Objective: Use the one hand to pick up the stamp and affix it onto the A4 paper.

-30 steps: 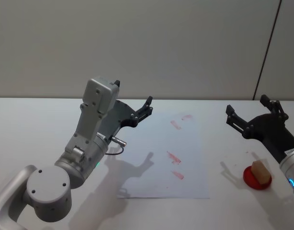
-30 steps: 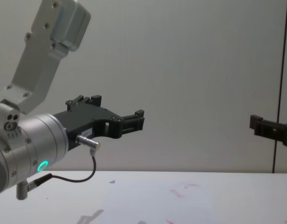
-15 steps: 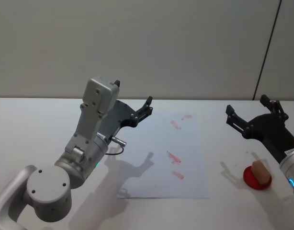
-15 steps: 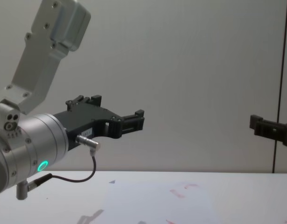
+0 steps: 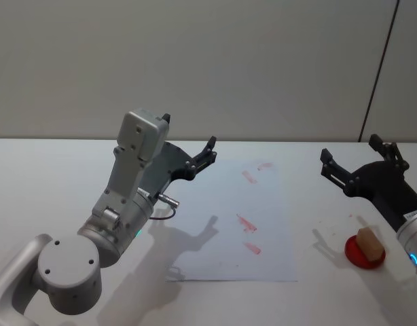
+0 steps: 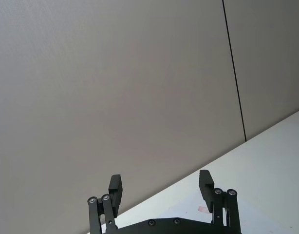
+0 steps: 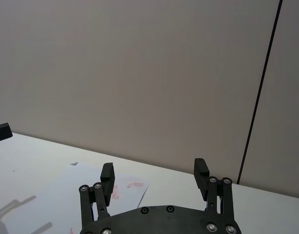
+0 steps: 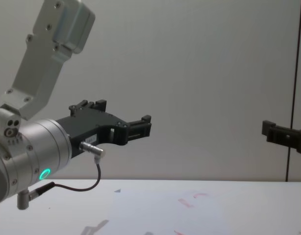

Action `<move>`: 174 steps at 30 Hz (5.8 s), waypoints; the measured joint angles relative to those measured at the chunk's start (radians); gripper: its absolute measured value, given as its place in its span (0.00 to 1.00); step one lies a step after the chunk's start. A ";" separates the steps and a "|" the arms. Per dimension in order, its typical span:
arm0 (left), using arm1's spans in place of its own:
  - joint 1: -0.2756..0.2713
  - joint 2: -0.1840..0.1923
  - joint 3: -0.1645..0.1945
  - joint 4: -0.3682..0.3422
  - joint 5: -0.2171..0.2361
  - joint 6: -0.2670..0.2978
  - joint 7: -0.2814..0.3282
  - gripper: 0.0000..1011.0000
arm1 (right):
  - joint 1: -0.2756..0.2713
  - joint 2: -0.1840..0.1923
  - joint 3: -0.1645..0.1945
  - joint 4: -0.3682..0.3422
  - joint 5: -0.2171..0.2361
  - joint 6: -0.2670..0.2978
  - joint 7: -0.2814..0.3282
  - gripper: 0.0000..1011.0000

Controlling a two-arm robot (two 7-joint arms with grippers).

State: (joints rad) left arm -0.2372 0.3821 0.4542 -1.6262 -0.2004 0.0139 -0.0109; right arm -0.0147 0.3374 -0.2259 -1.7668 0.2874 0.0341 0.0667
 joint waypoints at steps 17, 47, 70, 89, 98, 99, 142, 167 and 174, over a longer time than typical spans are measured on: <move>0.000 0.000 0.000 0.000 0.000 0.000 0.000 0.99 | 0.001 0.000 0.001 0.000 0.002 0.000 0.002 0.99; 0.000 0.000 0.000 0.000 0.000 0.000 0.000 0.99 | -0.277 0.160 0.092 -0.174 0.147 0.089 -0.136 0.99; 0.000 0.000 0.000 0.000 0.000 0.000 0.000 0.99 | -0.213 0.117 0.064 -0.094 0.086 0.271 -0.096 0.99; 0.000 0.000 0.000 0.000 0.000 0.000 0.000 0.99 | -0.160 0.060 0.034 -0.025 0.041 0.334 -0.077 0.99; 0.000 0.000 0.000 0.000 0.000 0.000 0.000 0.99 | -0.152 0.048 0.030 -0.012 0.031 0.342 -0.076 0.94; 0.000 0.000 0.000 0.000 0.000 0.000 0.000 0.99 | -0.151 0.048 0.030 -0.011 0.030 0.343 -0.076 0.90; 0.000 0.000 0.000 0.000 0.000 0.000 0.000 0.99 | -0.144 0.037 0.032 -0.016 0.012 0.277 -0.075 0.22; 0.000 0.000 0.000 0.000 0.000 0.000 0.000 0.99 | -0.051 -0.014 -0.004 -0.054 -0.031 0.246 0.121 0.22; 0.000 0.000 0.000 0.000 0.000 0.000 0.000 0.99 | -0.003 -0.049 -0.041 -0.007 -0.085 0.310 0.210 0.22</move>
State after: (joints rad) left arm -0.2372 0.3821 0.4542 -1.6262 -0.2004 0.0139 -0.0109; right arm -0.0172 0.2881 -0.2672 -1.7741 0.2024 0.3444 0.2769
